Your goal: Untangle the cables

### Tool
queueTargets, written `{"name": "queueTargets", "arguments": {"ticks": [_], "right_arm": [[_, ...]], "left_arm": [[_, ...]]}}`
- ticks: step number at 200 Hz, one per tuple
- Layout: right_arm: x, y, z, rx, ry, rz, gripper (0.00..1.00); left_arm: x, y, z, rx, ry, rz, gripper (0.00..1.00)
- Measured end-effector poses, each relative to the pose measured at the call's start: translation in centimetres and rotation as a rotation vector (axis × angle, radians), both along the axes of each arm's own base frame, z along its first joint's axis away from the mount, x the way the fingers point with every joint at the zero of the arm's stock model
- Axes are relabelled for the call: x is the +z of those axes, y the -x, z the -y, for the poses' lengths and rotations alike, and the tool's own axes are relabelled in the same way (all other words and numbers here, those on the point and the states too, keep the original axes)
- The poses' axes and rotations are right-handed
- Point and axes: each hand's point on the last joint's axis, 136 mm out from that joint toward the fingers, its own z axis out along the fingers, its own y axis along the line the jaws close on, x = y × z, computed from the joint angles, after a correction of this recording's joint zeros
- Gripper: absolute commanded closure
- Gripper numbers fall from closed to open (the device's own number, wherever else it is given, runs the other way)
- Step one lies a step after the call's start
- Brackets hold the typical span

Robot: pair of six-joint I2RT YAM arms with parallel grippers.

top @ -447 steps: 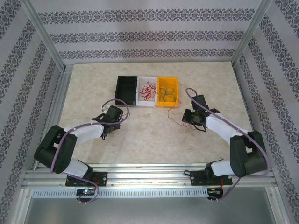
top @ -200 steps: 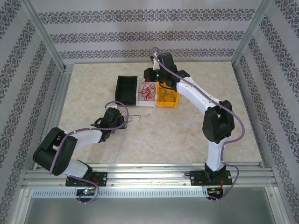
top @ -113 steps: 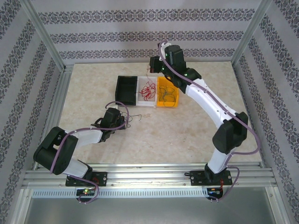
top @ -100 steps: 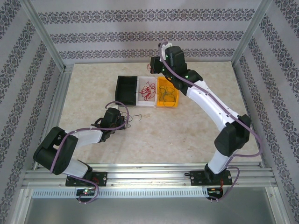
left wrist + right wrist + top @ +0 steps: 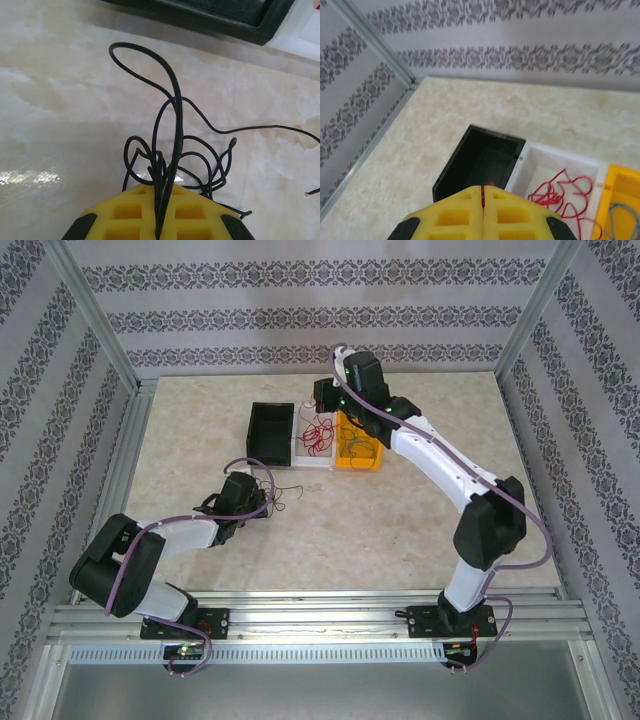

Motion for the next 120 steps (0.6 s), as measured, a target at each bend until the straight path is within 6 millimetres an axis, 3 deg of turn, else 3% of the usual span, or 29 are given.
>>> {"name": "queueTargets", "arguments": {"ticks": [36,89,120], "right_arm": [[-4.5,-1.1,-0.6,0.010,0.014,-0.094,0.96],[-8.0,-4.1,1.1,-0.085,0.030,-0.162,0.96],[-12.0,-5.3,1.7,-0.149,0.054,-0.235,0.96]], "left_arm": [[0.3,0.0,0.0,0.002,0.005,0.007,1.00],[0.3,0.0,0.0,0.002,0.005,0.008,1.00],[0.4,0.0,-0.1,0.005,0.003,0.009,1.00]]}}
